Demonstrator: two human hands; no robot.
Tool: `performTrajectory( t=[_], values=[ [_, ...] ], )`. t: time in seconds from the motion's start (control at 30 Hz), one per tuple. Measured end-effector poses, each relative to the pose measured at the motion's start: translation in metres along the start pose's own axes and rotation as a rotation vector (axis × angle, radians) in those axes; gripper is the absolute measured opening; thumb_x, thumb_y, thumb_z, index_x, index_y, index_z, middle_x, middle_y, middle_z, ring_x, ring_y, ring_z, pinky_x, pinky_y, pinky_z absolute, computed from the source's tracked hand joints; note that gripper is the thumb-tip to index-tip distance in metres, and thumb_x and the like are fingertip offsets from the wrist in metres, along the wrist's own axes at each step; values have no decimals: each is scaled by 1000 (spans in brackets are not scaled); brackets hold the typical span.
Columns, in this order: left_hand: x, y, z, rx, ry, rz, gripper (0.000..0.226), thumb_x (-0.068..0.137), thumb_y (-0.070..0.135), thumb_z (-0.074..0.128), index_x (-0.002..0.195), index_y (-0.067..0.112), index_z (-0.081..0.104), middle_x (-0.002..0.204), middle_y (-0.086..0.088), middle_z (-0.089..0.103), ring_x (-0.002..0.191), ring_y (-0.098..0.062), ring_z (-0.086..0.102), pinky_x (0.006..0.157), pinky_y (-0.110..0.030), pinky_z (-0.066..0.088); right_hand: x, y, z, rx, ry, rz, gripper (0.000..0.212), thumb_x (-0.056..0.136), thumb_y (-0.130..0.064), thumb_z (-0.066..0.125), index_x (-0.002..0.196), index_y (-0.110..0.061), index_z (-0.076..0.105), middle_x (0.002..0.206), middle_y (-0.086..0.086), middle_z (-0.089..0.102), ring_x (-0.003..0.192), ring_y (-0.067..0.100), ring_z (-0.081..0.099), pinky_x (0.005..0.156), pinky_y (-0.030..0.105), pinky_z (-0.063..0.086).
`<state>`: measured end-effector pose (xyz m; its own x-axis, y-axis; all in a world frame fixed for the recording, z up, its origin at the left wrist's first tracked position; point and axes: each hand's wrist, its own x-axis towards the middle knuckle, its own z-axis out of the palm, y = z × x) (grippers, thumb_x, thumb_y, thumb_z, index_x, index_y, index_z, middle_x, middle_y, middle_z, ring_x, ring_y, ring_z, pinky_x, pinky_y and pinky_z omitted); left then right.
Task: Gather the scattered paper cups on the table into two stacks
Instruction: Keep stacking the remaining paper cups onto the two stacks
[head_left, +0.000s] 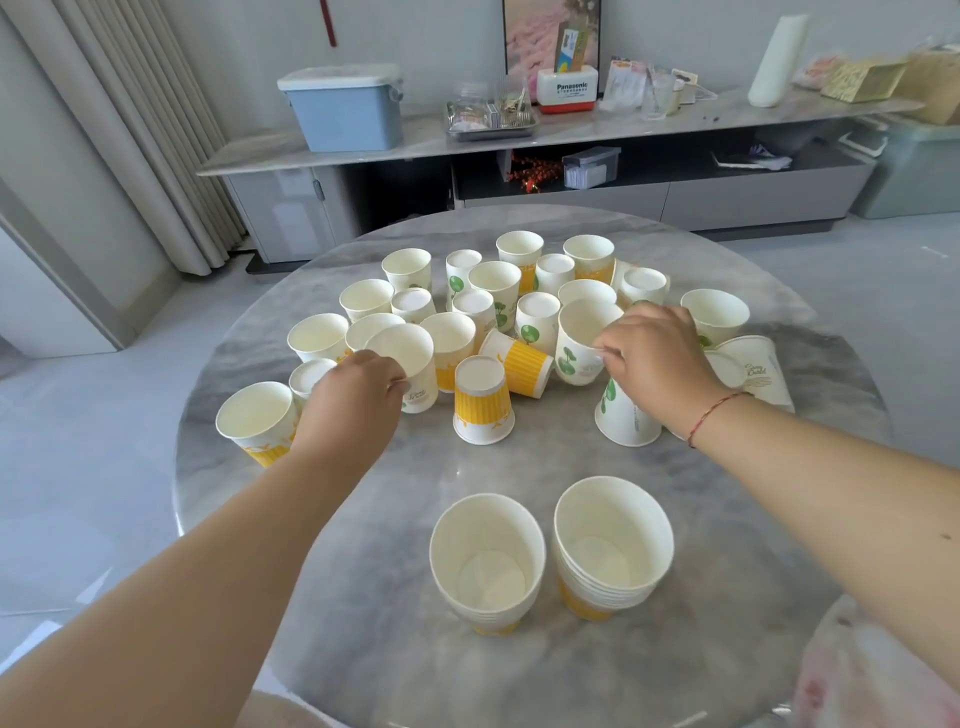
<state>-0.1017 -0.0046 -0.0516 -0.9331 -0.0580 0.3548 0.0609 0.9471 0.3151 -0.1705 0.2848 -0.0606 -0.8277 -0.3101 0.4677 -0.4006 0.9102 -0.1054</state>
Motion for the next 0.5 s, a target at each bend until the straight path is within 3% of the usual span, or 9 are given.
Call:
performTrajectory(
  t=[0.17,0.27,0.4,0.5],
  values=[
    [-12,16,-50,-121,217,159,17,82,27,68,74,12,69,67,-2,61,61,-21,54,55,-27,40,2,-20,-58,204,153,-10,7,78,-10,65,73,-11,70,73,5,69,85,29,57,73,28,30],
    [-33,28,-92,-291,158,365,26,76,38,70,63,15,67,54,-2,59,52,-17,48,50,-26,39,-17,-35,-116,458,-34,-104,9,77,-24,64,69,-26,64,72,-3,65,75,10,53,67,19,36],
    [-59,42,-122,-372,78,542,24,75,33,73,59,16,66,52,1,58,45,-18,47,45,-32,39,-42,-40,-168,630,-217,-316,9,72,-27,67,64,-28,65,70,-2,68,73,23,61,69,34,48],
    [-74,48,-122,-362,5,663,25,77,33,72,59,16,68,51,-3,57,42,-19,47,42,-29,39,-52,-38,-176,601,-352,-408,6,71,-18,71,65,-21,70,70,-6,69,70,15,63,67,31,50]
  ],
)
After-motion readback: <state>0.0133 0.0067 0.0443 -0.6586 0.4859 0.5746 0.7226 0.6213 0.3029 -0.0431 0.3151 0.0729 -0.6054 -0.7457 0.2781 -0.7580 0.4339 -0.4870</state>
